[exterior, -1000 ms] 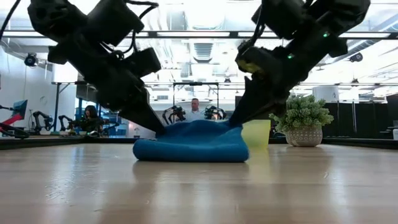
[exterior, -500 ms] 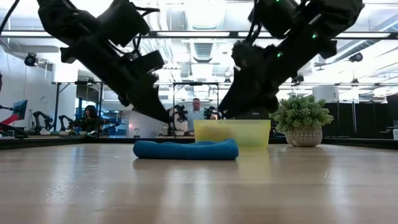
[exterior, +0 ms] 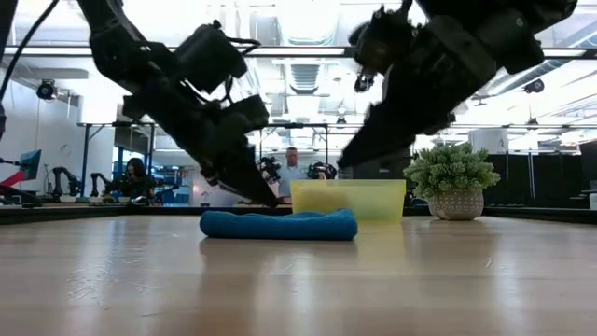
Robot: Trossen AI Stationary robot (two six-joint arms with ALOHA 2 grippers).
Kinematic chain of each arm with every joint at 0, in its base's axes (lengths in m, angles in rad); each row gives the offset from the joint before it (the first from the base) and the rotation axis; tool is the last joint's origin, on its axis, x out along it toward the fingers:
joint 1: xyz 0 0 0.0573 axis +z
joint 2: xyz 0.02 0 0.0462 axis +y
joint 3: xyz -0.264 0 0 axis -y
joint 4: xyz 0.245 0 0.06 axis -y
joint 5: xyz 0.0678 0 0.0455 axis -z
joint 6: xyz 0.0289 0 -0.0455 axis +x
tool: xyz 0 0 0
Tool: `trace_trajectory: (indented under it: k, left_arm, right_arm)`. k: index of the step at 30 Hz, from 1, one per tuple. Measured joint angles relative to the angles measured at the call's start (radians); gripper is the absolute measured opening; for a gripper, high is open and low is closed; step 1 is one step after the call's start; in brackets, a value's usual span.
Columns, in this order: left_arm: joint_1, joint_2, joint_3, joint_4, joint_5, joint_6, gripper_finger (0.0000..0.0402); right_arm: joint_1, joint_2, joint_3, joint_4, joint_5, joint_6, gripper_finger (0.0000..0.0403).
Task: Fold microfiber towels
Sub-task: Put the blue microfiber cloth into the yellow bin
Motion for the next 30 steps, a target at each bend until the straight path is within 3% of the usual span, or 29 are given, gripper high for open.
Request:
trace_trajectory:
  k: [8,16,22,25,30]
  left_arm:
    - [0.007,0.087,0.032,-0.023,-0.026,-0.001,0.0006]
    - [0.007,0.115,0.034,-0.024,-0.025,-0.047,0.0005]
    - [0.008,0.116,0.033,-0.027,-0.023,-0.055,0.0005]
    - [0.011,0.117,0.032,-0.025,-0.023,-0.073,0.0005]
    - [0.014,0.118,0.031,-0.025,-0.022,-0.074,0.0005]
  right_arm:
    - [0.000,0.058,0.061,-0.042,0.000,-0.245,0.0196]
    - [0.006,0.176,0.197,-0.273,0.002,-0.441,0.0201]
    - [0.031,0.218,0.208,-0.312,0.202,-0.475,0.0201]
    - [0.041,0.242,0.212,-0.310,0.232,-0.475,0.0201]
    - [0.103,0.263,0.211,-0.305,0.371,-0.475,0.0184]
